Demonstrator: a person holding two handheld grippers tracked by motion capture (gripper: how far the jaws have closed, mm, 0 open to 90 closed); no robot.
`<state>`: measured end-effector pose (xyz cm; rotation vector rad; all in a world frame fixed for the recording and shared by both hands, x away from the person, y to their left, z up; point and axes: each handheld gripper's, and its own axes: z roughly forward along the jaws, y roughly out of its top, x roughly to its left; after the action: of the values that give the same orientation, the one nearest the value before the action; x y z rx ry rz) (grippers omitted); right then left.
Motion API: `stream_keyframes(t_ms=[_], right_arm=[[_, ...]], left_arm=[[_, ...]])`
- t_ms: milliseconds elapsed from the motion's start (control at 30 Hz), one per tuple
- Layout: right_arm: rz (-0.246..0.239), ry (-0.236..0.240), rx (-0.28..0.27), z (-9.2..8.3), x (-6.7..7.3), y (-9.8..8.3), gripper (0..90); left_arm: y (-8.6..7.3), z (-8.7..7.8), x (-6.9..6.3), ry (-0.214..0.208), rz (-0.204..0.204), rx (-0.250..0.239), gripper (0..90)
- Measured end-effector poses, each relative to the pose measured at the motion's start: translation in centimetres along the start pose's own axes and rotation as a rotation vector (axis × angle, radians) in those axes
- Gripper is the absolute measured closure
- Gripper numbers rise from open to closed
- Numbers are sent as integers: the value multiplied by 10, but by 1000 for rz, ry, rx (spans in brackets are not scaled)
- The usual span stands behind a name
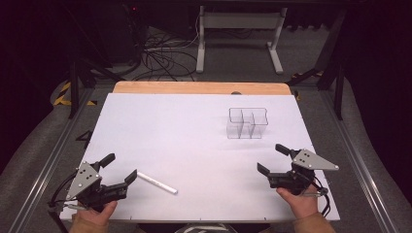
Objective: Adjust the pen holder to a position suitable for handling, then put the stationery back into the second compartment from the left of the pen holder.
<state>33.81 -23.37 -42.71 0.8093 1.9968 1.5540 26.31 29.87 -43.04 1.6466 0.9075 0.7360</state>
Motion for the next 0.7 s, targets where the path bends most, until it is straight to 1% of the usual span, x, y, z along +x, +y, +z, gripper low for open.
stream_keyframes(t_ms=[67,167,233,300,467,633,667,700], right_arm=[[0,1,1,0,0,0,74],[-6,-1,-4,0,2,3,100],[-7,-1,0,0,2,4,102],[-20,2,1,2,4,6,111],[-24,10,9,4,6,8,113],[-29,29,18,9,10,13,126],[-46,45,22,13,13,16,166],[-55,48,23,15,16,18,169]], left_arm=[[0,0,0,2,1,2,114],[0,-1,0,5,3,4,114],[0,-2,0,7,3,0,114],[1,-2,0,9,3,-2,115],[1,-3,0,12,3,-3,115],[0,-3,0,14,4,-2,116],[1,-3,0,15,5,-3,116],[1,-3,0,15,5,-5,115]])
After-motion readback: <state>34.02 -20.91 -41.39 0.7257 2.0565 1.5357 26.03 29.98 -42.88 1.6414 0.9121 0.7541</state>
